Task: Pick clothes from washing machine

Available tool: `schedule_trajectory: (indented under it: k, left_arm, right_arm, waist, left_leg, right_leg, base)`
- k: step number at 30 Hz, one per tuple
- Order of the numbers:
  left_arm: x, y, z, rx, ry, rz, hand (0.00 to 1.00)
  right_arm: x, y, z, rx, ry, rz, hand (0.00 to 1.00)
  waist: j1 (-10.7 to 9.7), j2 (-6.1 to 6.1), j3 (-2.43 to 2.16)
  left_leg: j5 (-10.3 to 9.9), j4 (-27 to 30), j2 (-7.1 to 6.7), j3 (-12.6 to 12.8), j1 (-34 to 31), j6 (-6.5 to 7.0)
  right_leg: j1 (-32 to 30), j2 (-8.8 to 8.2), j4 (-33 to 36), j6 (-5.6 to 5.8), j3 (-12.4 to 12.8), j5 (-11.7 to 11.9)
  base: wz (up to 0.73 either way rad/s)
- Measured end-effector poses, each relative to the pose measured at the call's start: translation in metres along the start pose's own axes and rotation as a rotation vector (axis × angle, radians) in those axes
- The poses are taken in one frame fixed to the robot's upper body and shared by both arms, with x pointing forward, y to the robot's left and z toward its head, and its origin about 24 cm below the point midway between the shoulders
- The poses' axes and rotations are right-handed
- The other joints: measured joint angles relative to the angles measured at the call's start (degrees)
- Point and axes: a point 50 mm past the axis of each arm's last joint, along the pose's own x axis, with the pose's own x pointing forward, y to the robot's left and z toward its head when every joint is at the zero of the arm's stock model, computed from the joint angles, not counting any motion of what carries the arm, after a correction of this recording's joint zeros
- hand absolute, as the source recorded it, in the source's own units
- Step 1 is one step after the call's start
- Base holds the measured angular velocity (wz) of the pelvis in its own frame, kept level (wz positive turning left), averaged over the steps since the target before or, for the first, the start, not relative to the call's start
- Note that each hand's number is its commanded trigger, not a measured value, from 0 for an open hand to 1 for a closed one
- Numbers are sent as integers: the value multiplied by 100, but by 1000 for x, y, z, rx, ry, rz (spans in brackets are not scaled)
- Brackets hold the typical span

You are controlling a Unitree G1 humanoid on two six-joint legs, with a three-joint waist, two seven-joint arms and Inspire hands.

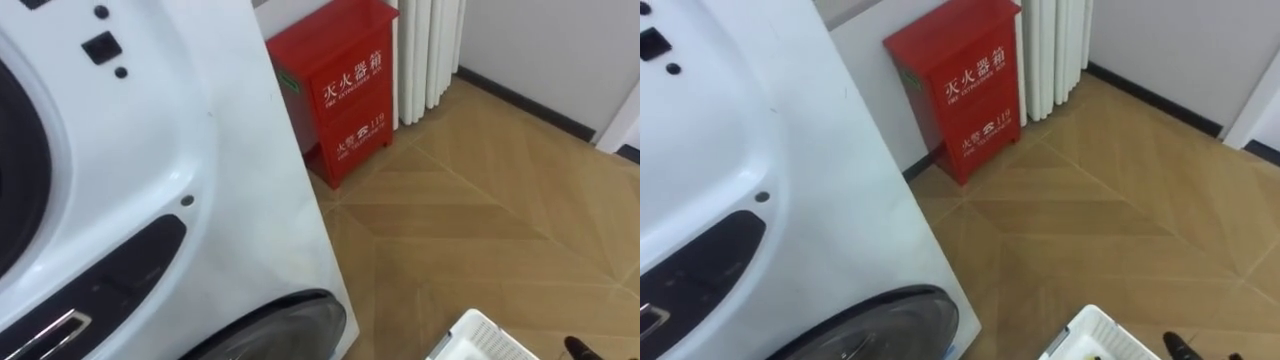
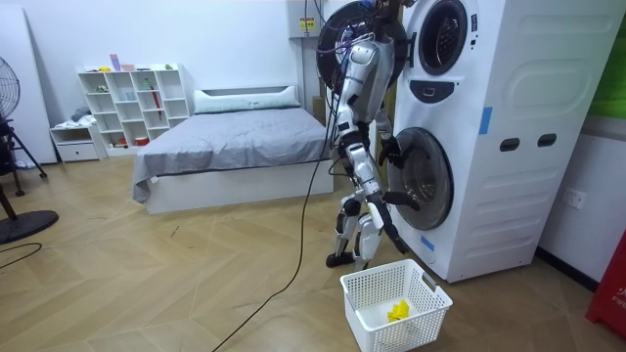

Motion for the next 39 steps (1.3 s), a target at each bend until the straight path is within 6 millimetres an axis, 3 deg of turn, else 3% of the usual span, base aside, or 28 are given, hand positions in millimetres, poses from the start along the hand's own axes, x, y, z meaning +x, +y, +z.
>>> schedule_trajectory:
  k: [6, 11, 13, 15, 19, 22, 24, 26, 29, 36, 39]
  left_arm:
    - [-3, -2, -5, -9, -12, -3, 0]
    - [-10, -3, -20, -62, 2, 13, 0]
    - [-13, -3, -29, -73, 29, 25, 0]
    - [-17, -5, -39, -101, 57, 33, 0]
    - [-21, -10, -51, -128, 120, 58, 0]
    - [-18, -9, -48, -129, 128, 66, 0]
    - [-17, -8, -48, -114, 134, 64, 0]
    - [-15, -7, -42, -113, 129, 66, 0]
    - [-13, -6, -42, -101, 148, 76, 0]
    - [-12, -1, -44, -106, 176, 114, 0]
    - [-12, 0, -43, -96, 174, 118, 0]
  right_arm:
    - [-7, -17, -5, -10, 0, -49, 0]
    - [-22, -51, -31, 42, 78, -179, 0]
    - [-37, -72, -53, 48, 157, -252, 0]
    - [-49, -83, -73, 56, 231, -305, 0]
    - [-70, -92, -108, -30, 404, -334, 0]
    - [-77, -88, -126, -186, 547, -271, 0]
    - [-75, -80, -132, -339, 620, -187, 0]
    - [-75, -76, -136, -446, 672, -135, 0]
    - [-69, -63, -141, -567, 715, -63, 0]
    - [-61, -44, -147, -763, 746, 23, 0]
    - [-59, -41, -146, -815, 744, 37, 0]
  waist:
    - [16, -13, 10]
    - [115, -164, 15]
    - [148, -332, 28]
    - [171, -447, 8]
    - [301, -682, 14]
    - [453, -892, -13]
    - [608, -970, 10]
    - [723, -1001, 9]
    - [867, -1105, 77]
    - [1248, -1292, 46]
    - [1368, -1307, 78]
  left_leg:
    - [7, -3, 35, -277, 179, -11]
    - [23, -54, 33, -544, 433, -38]
    - [32, -68, 27, -763, 587, -50]
    - [45, -100, 43, -912, 660, -72]
    - [54, -137, 96, -1179, 822, -87]
    - [56, -147, 114, -1344, 881, -91]
    - [56, -149, 128, -1422, 885, -92]
    - [57, -148, 139, -1537, 869, -92]
    - [57, -178, 134, -1697, 987, -92]
    - [56, -223, 124, -1862, 1080, -92]
    - [56, -239, 118, -1872, 1183, -92]
  right_leg:
    - [361, -60, -197, -17, -247, -4]
    - [723, -127, -279, -43, -494, -87]
    - [937, -186, -311, -59, -677, -166]
    - [1097, -190, -455, -66, -803, -170]
    - [1543, -195, -809, -90, -1134, -95]
    - [1713, -202, -1005, -91, -1286, -75]
    - [1853, -193, -1151, -91, -1355, -22]
    - [1967, -189, -1316, -85, -1442, 54]
    - [2226, -183, -1511, -68, -1551, 92]
    - [2448, -182, -1700, -67, -1762, 103]
    - [2565, -185, -1728, -67, -1790, 103]
  base:
    - [21]
    - [29]
    - [51]
    - [41]
    - [32]
    - [34]
    - [22]
    - [30]
    - [29]
    - [12]
    - [2]
